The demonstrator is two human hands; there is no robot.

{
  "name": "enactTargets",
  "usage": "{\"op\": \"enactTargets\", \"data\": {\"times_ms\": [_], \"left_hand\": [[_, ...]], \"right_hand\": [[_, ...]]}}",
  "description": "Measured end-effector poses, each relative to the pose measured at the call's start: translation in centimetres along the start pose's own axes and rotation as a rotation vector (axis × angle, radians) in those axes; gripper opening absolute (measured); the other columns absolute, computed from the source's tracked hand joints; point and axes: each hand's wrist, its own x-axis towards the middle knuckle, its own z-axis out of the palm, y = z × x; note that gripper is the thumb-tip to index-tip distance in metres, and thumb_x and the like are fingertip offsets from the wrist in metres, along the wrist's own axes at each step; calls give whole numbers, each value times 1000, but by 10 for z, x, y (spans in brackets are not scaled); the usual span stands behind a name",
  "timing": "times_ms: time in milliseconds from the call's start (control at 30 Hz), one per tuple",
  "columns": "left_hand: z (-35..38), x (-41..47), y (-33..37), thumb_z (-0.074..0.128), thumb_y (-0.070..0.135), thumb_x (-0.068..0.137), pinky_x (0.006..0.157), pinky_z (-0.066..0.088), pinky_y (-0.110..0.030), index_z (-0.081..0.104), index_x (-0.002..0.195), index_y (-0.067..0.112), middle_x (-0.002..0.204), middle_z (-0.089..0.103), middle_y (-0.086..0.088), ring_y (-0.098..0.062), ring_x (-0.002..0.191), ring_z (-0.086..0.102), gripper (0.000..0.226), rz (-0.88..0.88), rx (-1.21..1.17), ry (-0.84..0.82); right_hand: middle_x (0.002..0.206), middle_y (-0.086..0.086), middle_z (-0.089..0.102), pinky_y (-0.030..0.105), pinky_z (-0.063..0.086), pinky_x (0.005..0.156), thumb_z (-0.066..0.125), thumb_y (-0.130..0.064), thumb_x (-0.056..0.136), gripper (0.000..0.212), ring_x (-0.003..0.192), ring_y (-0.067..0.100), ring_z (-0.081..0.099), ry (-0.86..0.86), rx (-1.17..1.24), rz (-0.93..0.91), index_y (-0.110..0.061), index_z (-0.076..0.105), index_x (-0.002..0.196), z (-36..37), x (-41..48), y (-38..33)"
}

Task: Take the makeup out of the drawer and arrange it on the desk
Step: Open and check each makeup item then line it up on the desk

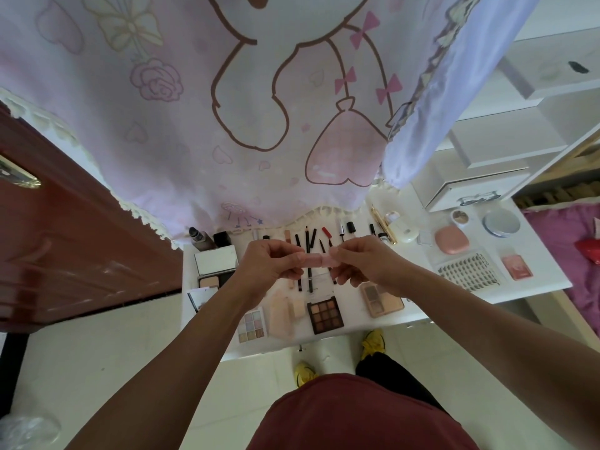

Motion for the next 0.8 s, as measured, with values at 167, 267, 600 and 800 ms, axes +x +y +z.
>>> {"op": "enactTargets", "data": {"times_ms": [167,267,600,800], "left_hand": [[2,-2,0,69,0,84,62,55,-25,70,94,-2,79,71,-16,-23,64,68,11,4,6,7],[3,-3,0,69,1,84,62,54,-25,70,96,-3,78,71,-16,-21,64,67,13,4,15,3],[6,-1,0,69,2,84,66,56,-29,70,97,-3,82,71,-17,-24,69,68,14,1,15,6],[4,-2,-1,70,4,84,66,54,-27,70,98,-3,83,72,-17,-23,69,68,16,-3,33,3]], "right_hand": [[85,11,70,24,51,60,69,-13,89,22,71,16,67,-3,50,-20,-5,66,109,-1,-2,2],[89,16,73,27,51,59,63,-27,95,26,69,20,67,-18,66,48,-4,67,105,-1,-3,1],[88,14,73,27,51,60,67,-26,92,24,70,20,67,13,90,27,-5,68,105,-3,-6,3],[88,12,70,23,52,62,72,-10,88,22,73,18,67,4,105,-2,-5,66,108,-6,-6,4]]}}
